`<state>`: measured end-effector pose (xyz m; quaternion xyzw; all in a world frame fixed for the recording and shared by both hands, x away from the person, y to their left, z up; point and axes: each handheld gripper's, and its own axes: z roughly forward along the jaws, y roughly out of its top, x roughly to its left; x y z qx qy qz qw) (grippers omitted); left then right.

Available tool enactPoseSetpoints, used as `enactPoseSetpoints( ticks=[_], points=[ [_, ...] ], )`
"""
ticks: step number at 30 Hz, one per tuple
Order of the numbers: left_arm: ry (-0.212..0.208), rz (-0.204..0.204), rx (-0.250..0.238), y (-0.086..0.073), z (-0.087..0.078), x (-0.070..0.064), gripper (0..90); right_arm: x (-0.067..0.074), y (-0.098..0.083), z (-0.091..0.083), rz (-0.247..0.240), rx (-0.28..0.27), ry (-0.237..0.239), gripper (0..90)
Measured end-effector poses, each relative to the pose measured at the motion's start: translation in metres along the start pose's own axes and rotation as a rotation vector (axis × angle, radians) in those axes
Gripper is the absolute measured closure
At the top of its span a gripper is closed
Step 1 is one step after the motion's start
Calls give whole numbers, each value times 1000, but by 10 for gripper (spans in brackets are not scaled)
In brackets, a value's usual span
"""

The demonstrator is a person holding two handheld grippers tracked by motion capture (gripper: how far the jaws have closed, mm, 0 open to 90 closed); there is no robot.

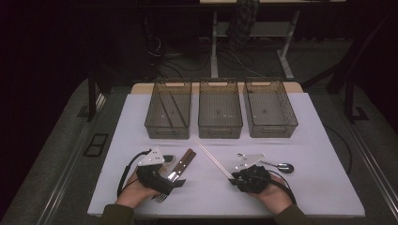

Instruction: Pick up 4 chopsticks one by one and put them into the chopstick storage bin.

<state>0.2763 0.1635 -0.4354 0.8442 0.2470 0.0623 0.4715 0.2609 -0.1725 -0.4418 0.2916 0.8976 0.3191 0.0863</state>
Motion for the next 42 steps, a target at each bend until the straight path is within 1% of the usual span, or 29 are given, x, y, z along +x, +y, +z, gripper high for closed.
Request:
enactPoseSetpoints(
  ticks=[7, 9, 14, 19, 25, 26, 27, 29, 32, 34, 38, 42],
  points=[
    [-2, 0, 1, 0, 0, 0, 0, -13, -5, -6, 14, 16, -19, 753],
    [-2, 1, 2, 0, 0, 0, 0, -17, -6, -7, 21, 18, -15, 754],
    [-2, -1, -2, 0, 0, 0, 0, -25, -11, -13, 14, 33, -17, 756],
    [-2, 2, 1, 0, 0, 0, 0, -34, -17, -19, 12, 41, 6, 756],
    [-2, 1, 0, 0, 0, 0, 0, -36, -18, -19, 7, 43, 15, 749],
    [-2, -1, -1, 0, 0, 0, 0, -37, -18, -19, 13, 42, 18, 747],
    [-3, 1, -1, 0, 0, 0, 0, -38, -18, -20, 17, 36, 24, 723],
    [-2, 0, -2, 0, 0, 0, 0, -39, -17, -22, 33, 11, 36, 697],
    [-3, 2, 0, 0, 0, 0, 0, -42, -15, -27, 57, -33, 51, 692],
    [-4, 1, 0, 0, 0, -1, 0, -44, -13, -29, 53, -49, 53, 702],
    [-4, 0, -2, 0, 0, 0, 0, -48, -12, -28, 50, -44, 61, 751],
    [-4, 0, 2, 0, 1, 0, 0, -51, -12, -27, 46, -37, 68, 770]
  ],
)
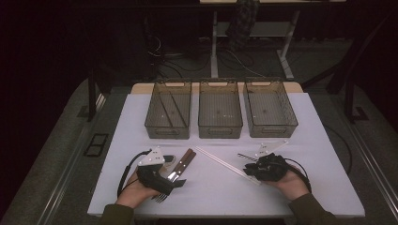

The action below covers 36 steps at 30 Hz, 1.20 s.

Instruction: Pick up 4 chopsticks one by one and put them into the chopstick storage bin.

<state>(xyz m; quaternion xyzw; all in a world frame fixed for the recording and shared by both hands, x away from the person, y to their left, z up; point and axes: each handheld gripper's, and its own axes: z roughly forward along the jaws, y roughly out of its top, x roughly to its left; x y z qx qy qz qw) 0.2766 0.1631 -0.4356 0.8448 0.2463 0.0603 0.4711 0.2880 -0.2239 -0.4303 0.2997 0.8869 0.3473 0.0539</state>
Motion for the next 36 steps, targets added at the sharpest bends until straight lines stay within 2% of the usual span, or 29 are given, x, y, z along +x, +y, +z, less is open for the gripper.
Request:
enactPoseSetpoints(
  ticks=[17, 27, 33, 36],
  points=[
    [0, 1, 1, 0, 0, 0, 0, -1, 1, 10, -10, 36, 10, 794],
    [0, 1, -1, 0, 0, 0, 0, -3, 0, 13, -19, 59, -10, 799],
    [0, 0, -3, 0, 0, 0, 0, -3, 1, 14, -28, 49, -22, 740],
    [1, 1, -1, 0, 0, 0, 0, -4, 3, 13, -19, 23, -23, 720]
  ],
)
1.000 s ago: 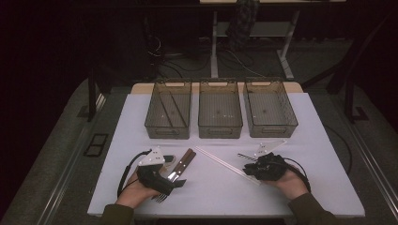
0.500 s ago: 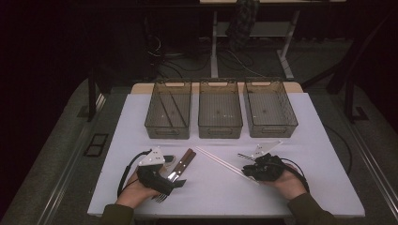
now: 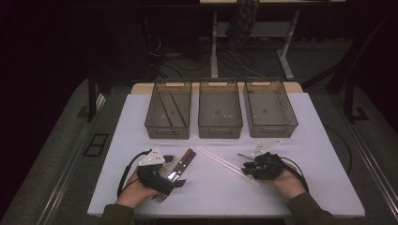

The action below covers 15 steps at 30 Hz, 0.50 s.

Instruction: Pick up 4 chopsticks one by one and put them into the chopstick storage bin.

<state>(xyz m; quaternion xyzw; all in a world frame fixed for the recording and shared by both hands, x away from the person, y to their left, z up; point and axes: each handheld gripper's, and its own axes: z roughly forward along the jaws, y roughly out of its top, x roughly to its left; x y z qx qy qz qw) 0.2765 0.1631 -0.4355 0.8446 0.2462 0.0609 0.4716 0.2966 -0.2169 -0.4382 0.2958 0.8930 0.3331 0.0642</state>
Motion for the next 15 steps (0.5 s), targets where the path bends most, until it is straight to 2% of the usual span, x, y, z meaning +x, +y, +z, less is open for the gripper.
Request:
enactPoseSetpoints(
  ticks=[3, 6, 10, 15],
  points=[
    [0, 0, 0, 0, 0, 0, 0, 0, 3, 0, 7, -15, 4, 720],
    [0, -1, -2, 0, 0, 0, 0, 1, 3, 3, 2, -6, 11, 747],
    [-1, 0, 1, 0, 0, 0, 0, 2, 4, 7, 0, -6, -10, 758],
    [-1, -2, -2, 0, 0, 0, 0, 3, 7, 11, -5, -13, -7, 783]
  ],
)
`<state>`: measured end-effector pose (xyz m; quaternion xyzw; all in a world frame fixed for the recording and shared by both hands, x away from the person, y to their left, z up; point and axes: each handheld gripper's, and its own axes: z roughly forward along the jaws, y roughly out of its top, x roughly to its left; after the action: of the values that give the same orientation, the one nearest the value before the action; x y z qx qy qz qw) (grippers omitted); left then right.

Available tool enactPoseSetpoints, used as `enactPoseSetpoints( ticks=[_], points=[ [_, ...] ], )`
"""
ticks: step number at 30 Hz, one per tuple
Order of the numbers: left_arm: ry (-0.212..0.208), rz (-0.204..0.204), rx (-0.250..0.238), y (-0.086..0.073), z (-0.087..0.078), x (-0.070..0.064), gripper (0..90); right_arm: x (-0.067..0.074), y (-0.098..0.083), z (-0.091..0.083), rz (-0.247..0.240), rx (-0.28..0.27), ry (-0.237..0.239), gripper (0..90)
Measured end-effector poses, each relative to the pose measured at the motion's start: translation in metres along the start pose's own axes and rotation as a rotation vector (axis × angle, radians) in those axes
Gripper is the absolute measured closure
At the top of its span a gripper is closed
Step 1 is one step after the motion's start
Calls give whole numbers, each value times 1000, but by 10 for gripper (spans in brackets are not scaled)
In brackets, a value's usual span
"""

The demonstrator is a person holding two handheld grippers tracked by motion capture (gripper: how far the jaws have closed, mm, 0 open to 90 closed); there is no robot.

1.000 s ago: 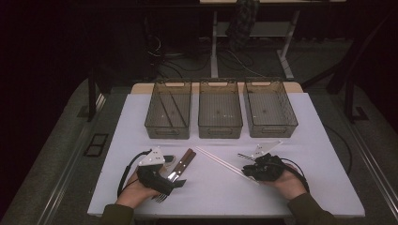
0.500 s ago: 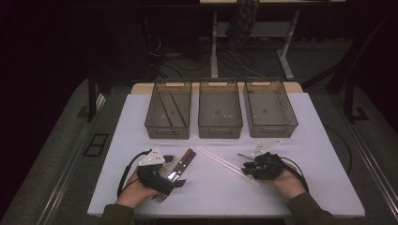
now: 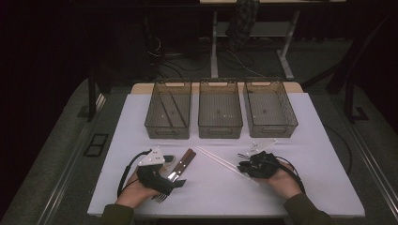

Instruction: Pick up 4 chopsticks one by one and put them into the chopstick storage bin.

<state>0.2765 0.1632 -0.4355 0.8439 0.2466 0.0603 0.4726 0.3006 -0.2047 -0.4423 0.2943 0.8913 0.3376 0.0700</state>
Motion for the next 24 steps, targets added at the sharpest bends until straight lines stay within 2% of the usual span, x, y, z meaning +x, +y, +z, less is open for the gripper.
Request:
enactPoseSetpoints(
  ticks=[4, 12, 24],
  points=[
    [-1, 2, 2, 0, 0, 0, 0, 2, 0, 2, -24, 10, 1, 823],
    [-1, 3, 4, 0, 1, 0, 0, 2, -2, 2, -53, 6, 1, 832],
    [-4, 4, 2, 0, 0, 0, 4, 0, -2, 2, -29, -1, 9, 839]
  ],
)
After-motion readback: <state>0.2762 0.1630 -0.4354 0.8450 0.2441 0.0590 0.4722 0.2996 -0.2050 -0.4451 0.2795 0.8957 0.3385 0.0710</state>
